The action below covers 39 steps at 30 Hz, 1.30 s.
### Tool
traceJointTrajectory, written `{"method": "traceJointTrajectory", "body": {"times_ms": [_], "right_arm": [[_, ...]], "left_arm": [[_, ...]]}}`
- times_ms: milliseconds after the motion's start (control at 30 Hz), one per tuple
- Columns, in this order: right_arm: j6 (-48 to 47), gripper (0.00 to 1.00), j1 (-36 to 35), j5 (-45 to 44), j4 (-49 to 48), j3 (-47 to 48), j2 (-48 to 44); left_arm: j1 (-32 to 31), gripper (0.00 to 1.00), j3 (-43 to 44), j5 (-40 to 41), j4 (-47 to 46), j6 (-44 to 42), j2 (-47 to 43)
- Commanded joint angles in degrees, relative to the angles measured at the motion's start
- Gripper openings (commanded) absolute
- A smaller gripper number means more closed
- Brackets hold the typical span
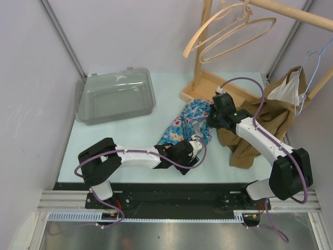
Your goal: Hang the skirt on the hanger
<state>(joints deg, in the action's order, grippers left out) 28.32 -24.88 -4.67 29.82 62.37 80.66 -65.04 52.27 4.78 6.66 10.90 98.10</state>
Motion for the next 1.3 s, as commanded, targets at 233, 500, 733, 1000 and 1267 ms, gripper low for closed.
{"method": "traceJointTrajectory", "body": {"times_ms": [233, 500, 733, 1000, 1267], "right_arm": [[1.39, 0.0, 0.63, -0.43, -1.35, -0.76, -2.79], [0.78, 0.0, 2.2, 0.27, -1.96, -0.76, -5.07], [-2.38, 0.0, 8.53, 4.04, -4.16, 2.22, -9.56], [-5.64, 0.0, 11.79, 5.55, -3.37, 12.33, -9.56], [-8.1, 0.0, 11.79, 1.86, 0.31, 28.66, -8.6]], "left_arm": [[-5.01, 0.52, -0.94, 8.22, 7.93, 1.93, 0.42], [-5.63, 0.0, 1.6, 8.94, 11.8, 1.76, -1.59], [-5.63, 0.0, 5.91, 0.6, 16.81, -1.05, -15.03], [-5.63, 0.0, 7.49, -3.2, 17.6, -0.7, -31.3], [-5.54, 0.0, 16.01, -9.24, 16.29, -2.19, -35.61]]}}
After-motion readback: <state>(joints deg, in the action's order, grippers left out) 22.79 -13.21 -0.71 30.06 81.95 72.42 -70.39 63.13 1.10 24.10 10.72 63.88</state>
